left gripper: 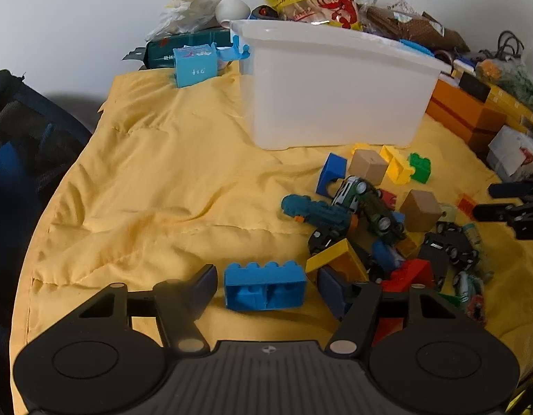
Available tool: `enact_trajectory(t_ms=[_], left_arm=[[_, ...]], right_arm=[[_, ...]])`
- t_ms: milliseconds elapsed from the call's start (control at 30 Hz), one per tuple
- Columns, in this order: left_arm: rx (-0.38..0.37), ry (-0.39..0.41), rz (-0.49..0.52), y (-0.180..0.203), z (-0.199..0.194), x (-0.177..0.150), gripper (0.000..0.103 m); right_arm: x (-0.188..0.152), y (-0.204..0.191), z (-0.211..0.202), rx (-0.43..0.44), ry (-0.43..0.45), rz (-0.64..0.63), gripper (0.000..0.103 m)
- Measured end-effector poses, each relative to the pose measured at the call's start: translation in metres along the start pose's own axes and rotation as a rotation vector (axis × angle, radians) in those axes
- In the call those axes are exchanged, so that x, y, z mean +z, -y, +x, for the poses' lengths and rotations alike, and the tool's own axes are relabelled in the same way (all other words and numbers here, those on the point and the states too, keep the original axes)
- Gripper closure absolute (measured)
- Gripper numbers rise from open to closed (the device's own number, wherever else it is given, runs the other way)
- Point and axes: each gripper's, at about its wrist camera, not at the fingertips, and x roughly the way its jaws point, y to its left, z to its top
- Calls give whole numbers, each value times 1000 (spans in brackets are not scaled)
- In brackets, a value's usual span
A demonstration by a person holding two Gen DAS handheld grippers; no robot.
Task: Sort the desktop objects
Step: 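Grasp the blue brick with the left tool while the right tool grasps the orange brick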
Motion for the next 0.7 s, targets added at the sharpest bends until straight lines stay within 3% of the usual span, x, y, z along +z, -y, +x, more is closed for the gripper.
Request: enact_trajectory(t_ms=[200,500,600,700], left_arm=[[0,12,-16,-6,-12,-2,34],[16,-26,-13,-11,6,-3,35],[-4,-32,10,-11,10,-4,48],[-17,-24,6,-11,9,-3,50]], right_arm=[[1,4,6,6,3,22,47],[3,3,13,21,-12,8,55],[3,3,16,20,-24,2,57],[2,4,21,24,-41,1,60]])
